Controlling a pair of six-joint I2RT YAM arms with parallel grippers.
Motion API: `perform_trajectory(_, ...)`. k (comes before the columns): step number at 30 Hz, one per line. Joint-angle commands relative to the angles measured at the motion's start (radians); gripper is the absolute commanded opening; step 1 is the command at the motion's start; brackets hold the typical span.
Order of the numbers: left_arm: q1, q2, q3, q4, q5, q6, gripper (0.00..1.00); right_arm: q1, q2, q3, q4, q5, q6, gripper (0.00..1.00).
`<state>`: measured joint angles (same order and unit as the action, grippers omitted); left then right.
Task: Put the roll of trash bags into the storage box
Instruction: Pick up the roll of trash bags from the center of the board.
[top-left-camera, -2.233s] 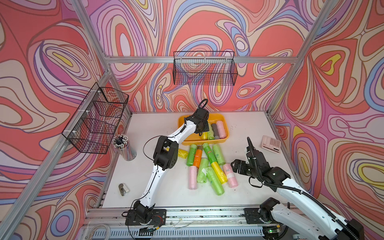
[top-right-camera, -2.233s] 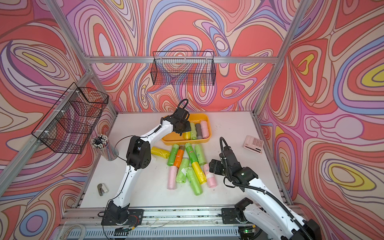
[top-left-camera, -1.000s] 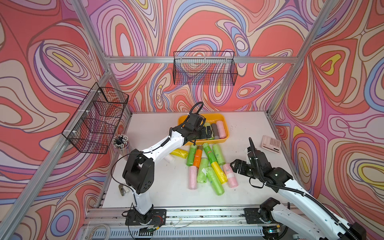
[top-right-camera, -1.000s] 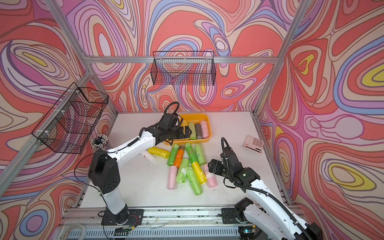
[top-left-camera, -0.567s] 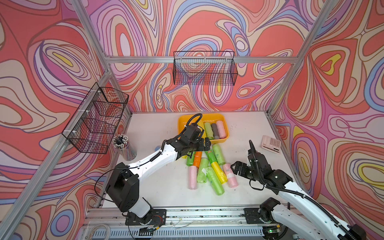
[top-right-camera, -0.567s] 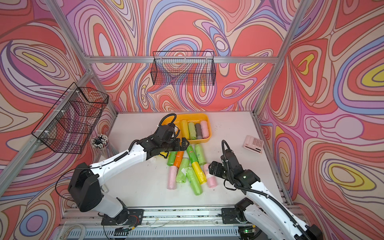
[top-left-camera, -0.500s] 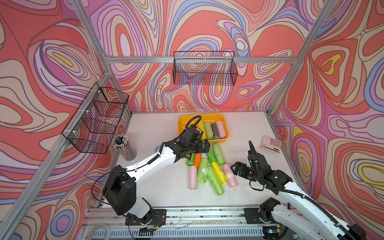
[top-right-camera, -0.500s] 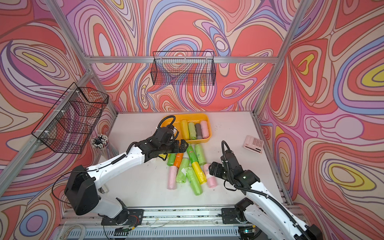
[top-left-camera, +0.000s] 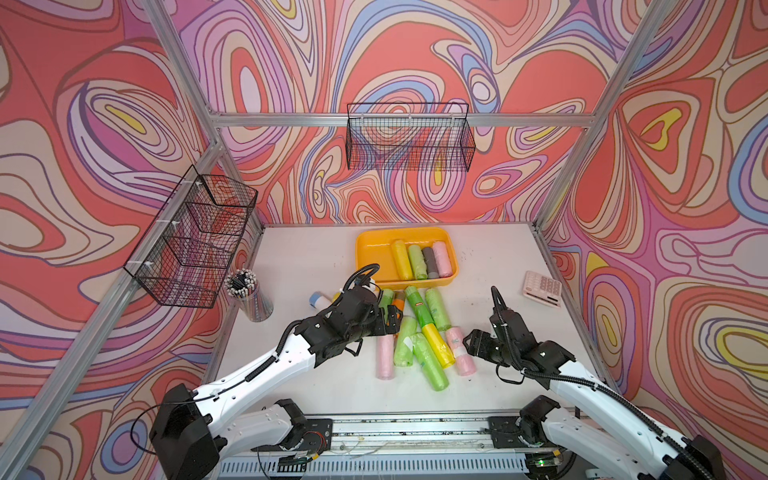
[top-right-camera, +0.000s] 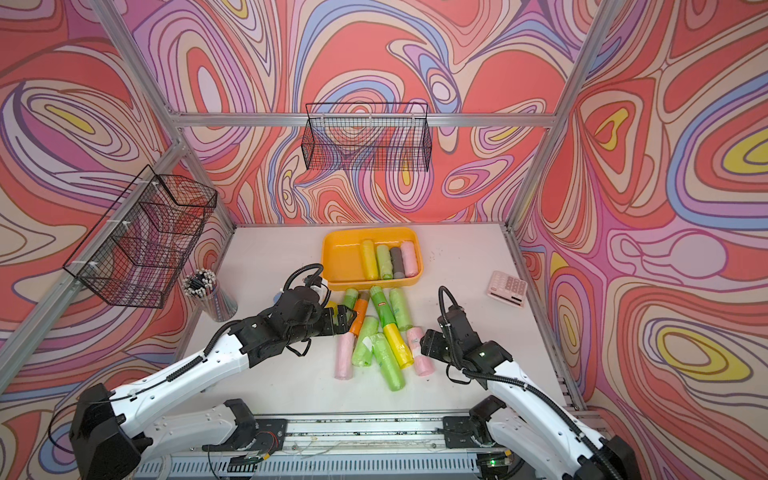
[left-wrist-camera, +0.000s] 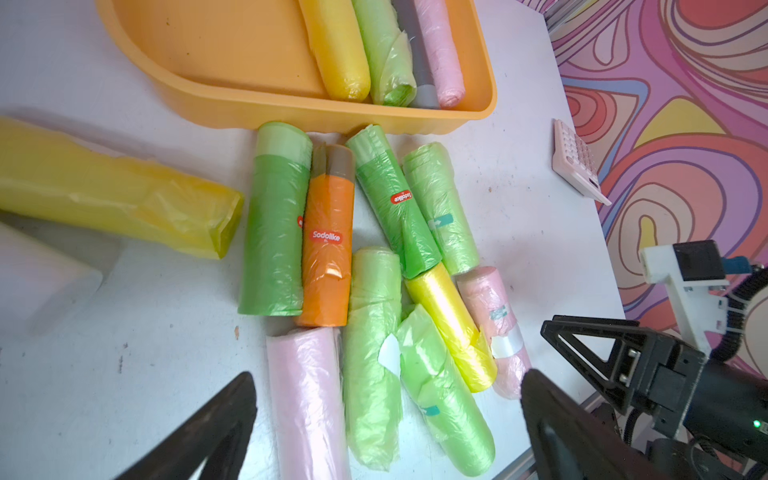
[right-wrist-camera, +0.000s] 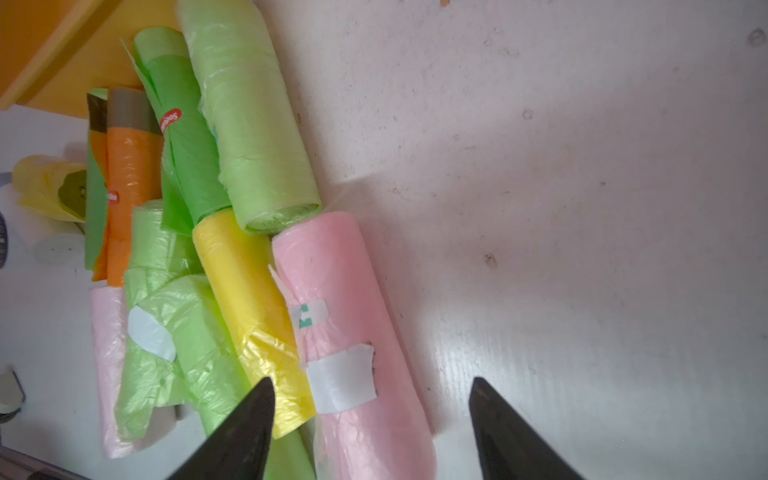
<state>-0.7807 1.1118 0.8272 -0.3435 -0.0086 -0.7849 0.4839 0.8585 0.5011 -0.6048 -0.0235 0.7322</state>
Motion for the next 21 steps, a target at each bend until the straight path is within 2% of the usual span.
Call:
perform_trajectory(1, -0.007, -0.040, -0.034, -0.032, -0.008, -0.046, 1.00, -0.002, 0.029, -0.016, 0.047, 0.000, 0.007, 0.68)
perform_trajectory(3, -0.007, -0.051, -0.042, -0.040, 0.008, -0.050, 1.00, -0.002, 0.047, -0.019, 0.061, 0.002, 0.006, 0.68)
perform_trajectory(6, -0.008, -0.065, -0.045, -0.056, 0.024, -0.058, 1.00, -0.002, 0.070, -0.038, 0.105, -0.027, 0.007, 0.60)
perform_trajectory(15, -0.008, -0.081, -0.062, -0.052, 0.032, -0.073, 1.00, -0.001, 0.160, -0.072, 0.204, -0.079, 0.007, 0.60)
perform_trajectory(21, -0.007, -0.076, -0.064, -0.040, 0.040, -0.075, 1.00, -0.001, 0.206, -0.105, 0.234, -0.059, 0.006, 0.60)
